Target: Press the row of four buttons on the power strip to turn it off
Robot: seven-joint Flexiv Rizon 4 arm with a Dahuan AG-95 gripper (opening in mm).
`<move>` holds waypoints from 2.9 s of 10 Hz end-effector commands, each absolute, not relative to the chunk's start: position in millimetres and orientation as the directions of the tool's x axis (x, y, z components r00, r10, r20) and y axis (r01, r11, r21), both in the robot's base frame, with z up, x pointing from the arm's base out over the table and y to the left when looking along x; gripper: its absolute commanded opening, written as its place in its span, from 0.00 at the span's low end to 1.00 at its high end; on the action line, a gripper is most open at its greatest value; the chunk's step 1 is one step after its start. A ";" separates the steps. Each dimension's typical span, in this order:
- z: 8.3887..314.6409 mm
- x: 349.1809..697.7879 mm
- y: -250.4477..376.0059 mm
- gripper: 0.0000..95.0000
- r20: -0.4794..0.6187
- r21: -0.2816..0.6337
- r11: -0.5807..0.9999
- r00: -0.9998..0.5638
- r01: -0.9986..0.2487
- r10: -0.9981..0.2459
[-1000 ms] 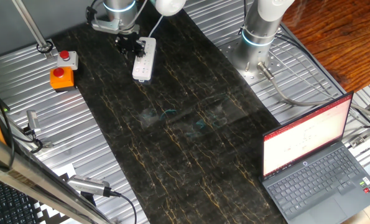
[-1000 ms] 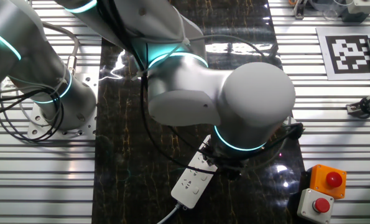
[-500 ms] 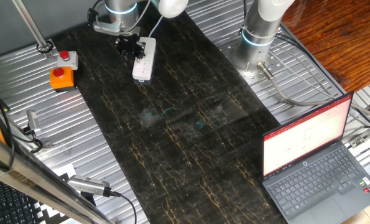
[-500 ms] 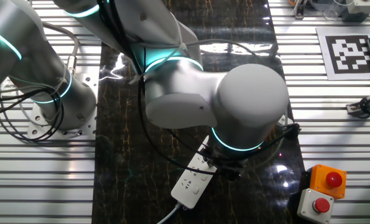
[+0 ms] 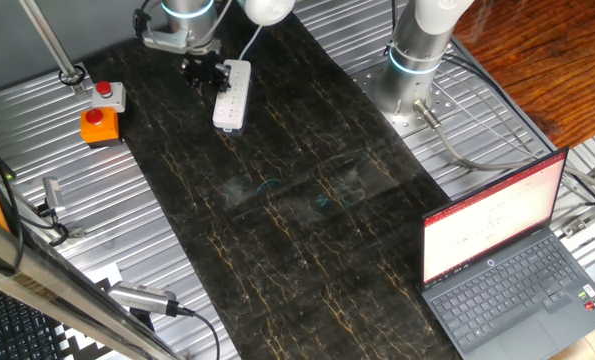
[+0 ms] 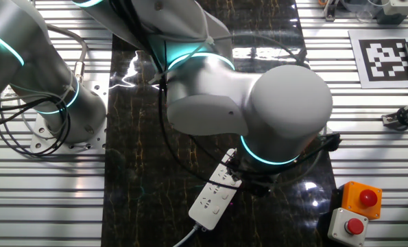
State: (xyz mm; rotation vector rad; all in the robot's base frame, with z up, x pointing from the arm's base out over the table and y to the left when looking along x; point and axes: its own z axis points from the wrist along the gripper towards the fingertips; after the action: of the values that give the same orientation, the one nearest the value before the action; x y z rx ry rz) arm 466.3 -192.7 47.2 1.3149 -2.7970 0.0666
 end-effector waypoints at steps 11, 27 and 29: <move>36.4 476.4 -171.8 0.40 0.052 -0.035 0.657 -0.658 -0.753 -0.751; 103.1 455.5 -105.3 0.00 0.031 0.022 0.975 -0.974 -0.223 -0.224; 107.4 452.6 -103.8 0.00 0.032 0.020 0.978 -0.978 -0.208 -0.208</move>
State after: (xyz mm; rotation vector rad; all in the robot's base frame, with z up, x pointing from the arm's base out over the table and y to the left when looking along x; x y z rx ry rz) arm 457.6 -111.0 102.0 0.4423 -3.0660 0.0011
